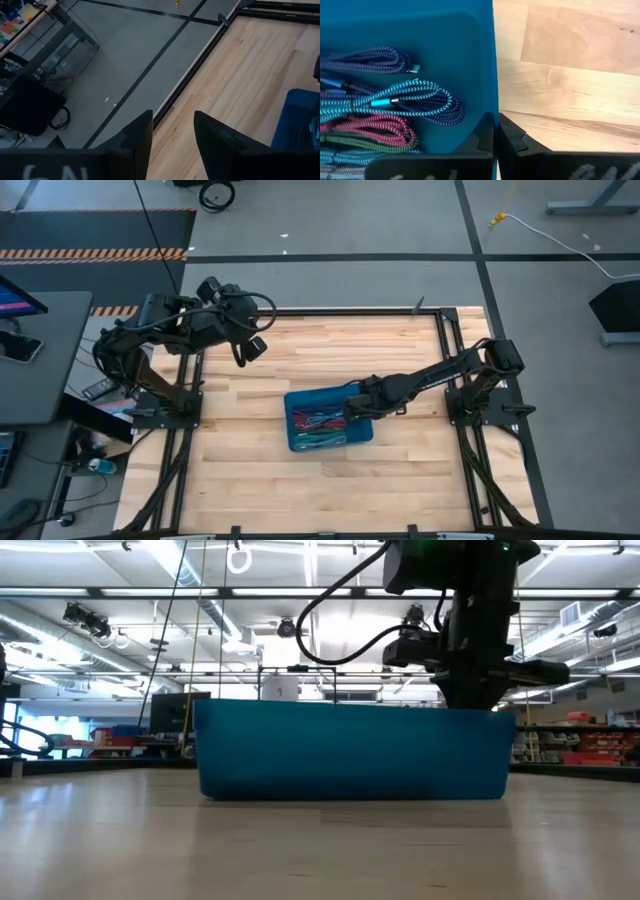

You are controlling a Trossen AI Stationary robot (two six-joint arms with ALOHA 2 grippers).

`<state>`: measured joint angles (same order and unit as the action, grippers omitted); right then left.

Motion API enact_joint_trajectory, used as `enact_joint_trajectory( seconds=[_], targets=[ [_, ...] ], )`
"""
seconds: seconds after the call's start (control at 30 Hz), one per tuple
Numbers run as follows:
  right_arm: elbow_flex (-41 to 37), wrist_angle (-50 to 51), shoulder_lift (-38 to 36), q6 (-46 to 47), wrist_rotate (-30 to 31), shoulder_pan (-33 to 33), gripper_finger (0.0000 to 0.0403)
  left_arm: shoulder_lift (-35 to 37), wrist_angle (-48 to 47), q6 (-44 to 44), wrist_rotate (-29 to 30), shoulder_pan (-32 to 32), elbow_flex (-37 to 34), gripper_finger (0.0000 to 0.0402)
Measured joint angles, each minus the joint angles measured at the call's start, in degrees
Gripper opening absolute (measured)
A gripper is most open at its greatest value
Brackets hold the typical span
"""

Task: Pick and place USB-C Cables
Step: Adjust the blue bin on the table

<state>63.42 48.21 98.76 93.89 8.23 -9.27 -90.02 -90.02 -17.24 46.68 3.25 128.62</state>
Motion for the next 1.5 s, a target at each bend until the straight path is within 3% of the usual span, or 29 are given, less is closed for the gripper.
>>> enact_joint_trajectory(
  seconds=[0.27,0.6,0.97,1.27,1.5],
  targets=[
    [0.0,-0.27,-0.06,1.11,0.47,0.3,0.0005,0.0,0.0,-0.06,0.0,-0.01,0.0,0.0151],
    [-0.04,-0.31,-0.02,1.46,5.46,2.55,0.0005,0.0,0.02,-0.1,0.01,0.0,0.0,0.0151],
    [-0.04,-1.44,-0.04,-1.16,5.2,3.65,0.0007,0.0,0.01,-0.06,0.0,-0.02,-0.01,0.0151],
    [-0.22,-3.78,0.26,-5.27,5.14,3.93,0.0068,0.0,0.0,-0.08,-0.01,-0.01,0.0,0.0151],
    [-0.2,-7.47,0.24,-8.55,2.36,4.66,0.0091,0.01,0.0,-0.11,-0.01,-0.01,0.0,0.0151]
  ],
)
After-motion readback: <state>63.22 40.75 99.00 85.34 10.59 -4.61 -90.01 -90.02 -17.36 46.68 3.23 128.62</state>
